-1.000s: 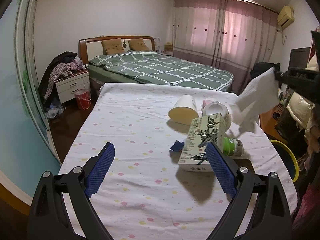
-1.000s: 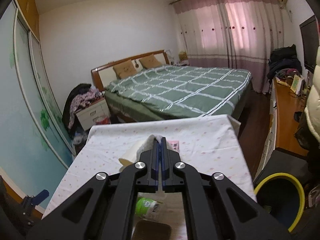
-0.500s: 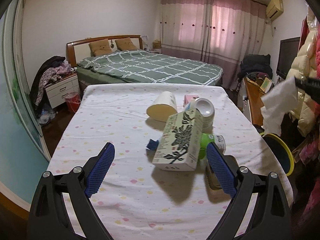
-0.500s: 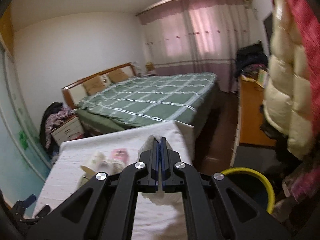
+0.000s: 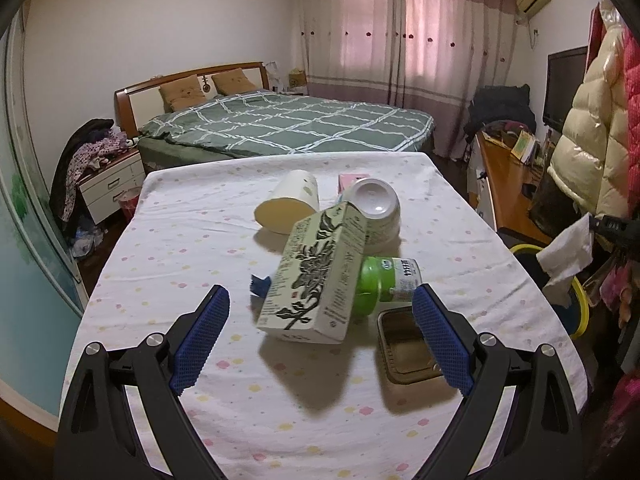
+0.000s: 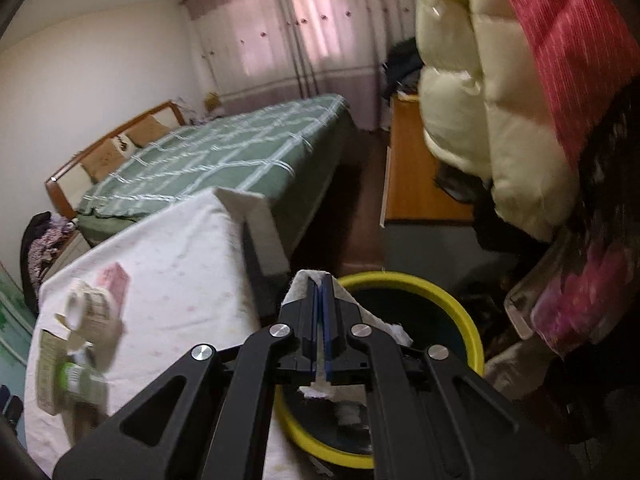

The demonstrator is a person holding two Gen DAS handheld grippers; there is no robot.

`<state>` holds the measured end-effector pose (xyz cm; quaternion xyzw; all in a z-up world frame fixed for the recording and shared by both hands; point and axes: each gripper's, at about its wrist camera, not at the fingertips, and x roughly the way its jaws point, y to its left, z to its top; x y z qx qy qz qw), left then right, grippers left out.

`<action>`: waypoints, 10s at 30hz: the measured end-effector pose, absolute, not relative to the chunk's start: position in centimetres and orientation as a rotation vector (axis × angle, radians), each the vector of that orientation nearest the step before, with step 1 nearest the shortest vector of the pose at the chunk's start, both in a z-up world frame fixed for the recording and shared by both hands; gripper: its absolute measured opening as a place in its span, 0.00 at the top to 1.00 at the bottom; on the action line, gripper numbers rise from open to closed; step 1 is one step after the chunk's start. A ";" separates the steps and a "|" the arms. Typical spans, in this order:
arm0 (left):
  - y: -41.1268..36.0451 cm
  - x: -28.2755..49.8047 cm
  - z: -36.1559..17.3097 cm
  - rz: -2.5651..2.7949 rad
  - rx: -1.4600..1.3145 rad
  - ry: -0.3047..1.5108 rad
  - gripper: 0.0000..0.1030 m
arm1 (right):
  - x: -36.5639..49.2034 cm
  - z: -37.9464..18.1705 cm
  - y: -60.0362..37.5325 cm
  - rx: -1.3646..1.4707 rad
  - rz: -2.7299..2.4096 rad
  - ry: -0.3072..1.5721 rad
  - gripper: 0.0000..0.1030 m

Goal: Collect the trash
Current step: 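Carry the tissues over the yellow-rimmed bin and open the right tool, then grasp the flower-print tea box with the left tool and lift it, then carry the tea box over the bin and open the left tool, then reach the right tool to the green-lidded plastic jar and grasp it, then carry the green-lidded jar over the bin and open the right tool, then grasp the brown plastic tray with the left tool and lift it, then carry the brown tray over the bin and open the left tool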

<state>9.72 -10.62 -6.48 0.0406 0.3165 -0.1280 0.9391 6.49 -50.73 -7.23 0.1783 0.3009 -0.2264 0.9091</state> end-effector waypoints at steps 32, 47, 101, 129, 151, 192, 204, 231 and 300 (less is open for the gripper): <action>-11.3 12.7 -9.6 -0.309 0.062 0.764 0.18 | 6.9 -13.0 -51.2 0.360 -0.491 0.816 0.53; -9.9 20.6 -8.9 -0.361 0.086 0.800 0.17 | 8.6 -13.0 -49.2 0.344 -0.468 0.824 0.53; -39.1 13.5 -7.2 -0.903 0.249 0.852 0.26 | -2.8 -9.3 -54.6 0.375 -0.554 0.674 0.53; -21.0 10.2 0.2 -0.495 0.080 0.559 0.08 | 1.9 -10.2 -47.6 0.323 -0.340 0.727 0.48; 0.4 8.8 -3.3 -0.111 -0.084 0.580 0.08 | 14.1 -10.4 -24.6 0.192 0.030 0.778 0.23; -6.5 10.5 -7.4 -0.297 -0.027 0.708 0.08 | 9.5 -9.7 -38.6 0.323 -0.402 0.686 0.32; -14.7 11.3 -10.7 -0.413 0.075 0.810 0.08 | 7.7 -13.1 -48.5 0.463 -0.613 0.723 0.32; -17.8 12.5 -13.3 -0.385 0.107 0.918 0.07 | 7.3 -13.9 -49.5 0.487 -0.587 0.730 0.28; -47.2 12.8 -14.5 -0.809 0.393 0.950 0.26 | -3.9 -13.3 -59.9 0.559 -0.766 0.636 0.27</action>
